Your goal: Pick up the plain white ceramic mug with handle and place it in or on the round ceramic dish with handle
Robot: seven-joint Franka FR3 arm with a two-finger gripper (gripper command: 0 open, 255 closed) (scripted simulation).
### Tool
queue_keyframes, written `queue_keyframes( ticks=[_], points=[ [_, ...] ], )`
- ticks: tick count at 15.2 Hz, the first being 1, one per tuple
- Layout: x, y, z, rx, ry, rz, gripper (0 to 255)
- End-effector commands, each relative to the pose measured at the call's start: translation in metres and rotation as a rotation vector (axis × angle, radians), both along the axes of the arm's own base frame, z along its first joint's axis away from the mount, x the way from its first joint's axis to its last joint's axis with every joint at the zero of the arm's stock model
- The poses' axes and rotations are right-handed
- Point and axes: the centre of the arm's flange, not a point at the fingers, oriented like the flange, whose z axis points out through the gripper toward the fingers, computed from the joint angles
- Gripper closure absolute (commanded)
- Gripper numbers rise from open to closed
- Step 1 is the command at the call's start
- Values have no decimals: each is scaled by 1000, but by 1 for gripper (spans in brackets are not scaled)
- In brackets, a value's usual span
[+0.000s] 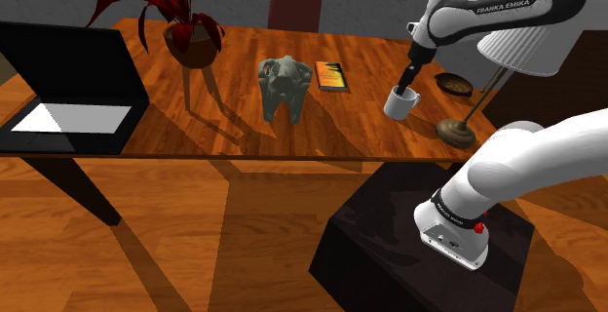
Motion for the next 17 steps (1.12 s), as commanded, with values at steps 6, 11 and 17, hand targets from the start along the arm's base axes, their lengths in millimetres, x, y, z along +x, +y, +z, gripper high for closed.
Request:
queue_keyframes(
  ticks=[6, 11, 17],
  points=[
    [7, -57, -60, 10, 8, 3, 0],
    [7, -57, -86, 10, 8, 3, 0],
    [7, -57, -100, 10, 8, 3, 0]
  ],
)
